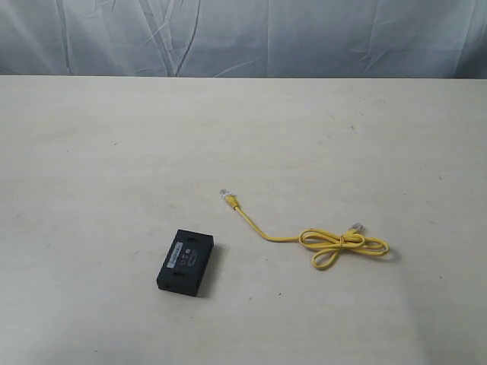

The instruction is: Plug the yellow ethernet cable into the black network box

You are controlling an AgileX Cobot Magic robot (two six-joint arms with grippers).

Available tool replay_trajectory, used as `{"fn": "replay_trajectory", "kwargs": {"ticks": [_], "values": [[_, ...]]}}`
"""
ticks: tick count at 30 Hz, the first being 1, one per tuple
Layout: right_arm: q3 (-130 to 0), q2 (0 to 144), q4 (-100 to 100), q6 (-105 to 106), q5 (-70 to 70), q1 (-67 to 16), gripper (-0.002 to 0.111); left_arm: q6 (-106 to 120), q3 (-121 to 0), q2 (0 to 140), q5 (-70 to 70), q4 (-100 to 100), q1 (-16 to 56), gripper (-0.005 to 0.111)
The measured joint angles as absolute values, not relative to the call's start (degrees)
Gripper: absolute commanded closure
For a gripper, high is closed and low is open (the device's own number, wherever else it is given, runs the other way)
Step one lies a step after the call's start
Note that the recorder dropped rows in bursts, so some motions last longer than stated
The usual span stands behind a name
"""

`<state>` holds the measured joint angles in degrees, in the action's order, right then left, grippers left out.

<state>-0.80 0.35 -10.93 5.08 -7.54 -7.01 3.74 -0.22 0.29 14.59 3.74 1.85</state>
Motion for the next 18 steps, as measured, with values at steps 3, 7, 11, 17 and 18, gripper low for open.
{"fn": "replay_trajectory", "kwargs": {"ticks": [3,7,11,17,18], "values": [[-4.15,0.73,-10.82,5.32,-1.83,-7.01,0.109,3.74,-0.22,0.29,14.48,3.74,1.85,0.107],[-10.94,5.82,-7.81,5.55,11.30,-7.01,0.109,3.74,-0.22,0.29,14.48,3.74,1.85,0.107],[-17.62,14.59,-6.74,5.66,24.89,-7.01,0.109,3.74,-0.22,0.29,14.48,3.74,1.85,0.107],[-20.04,25.42,-4.96,5.66,26.41,-7.01,0.109,3.74,-0.22,0.29,14.48,3.74,1.85,0.107],[-20.04,26.52,-5.79,5.55,25.18,-7.01,0.109,3.74,-0.22,0.29,14.48,3.74,1.85,0.107]]}}
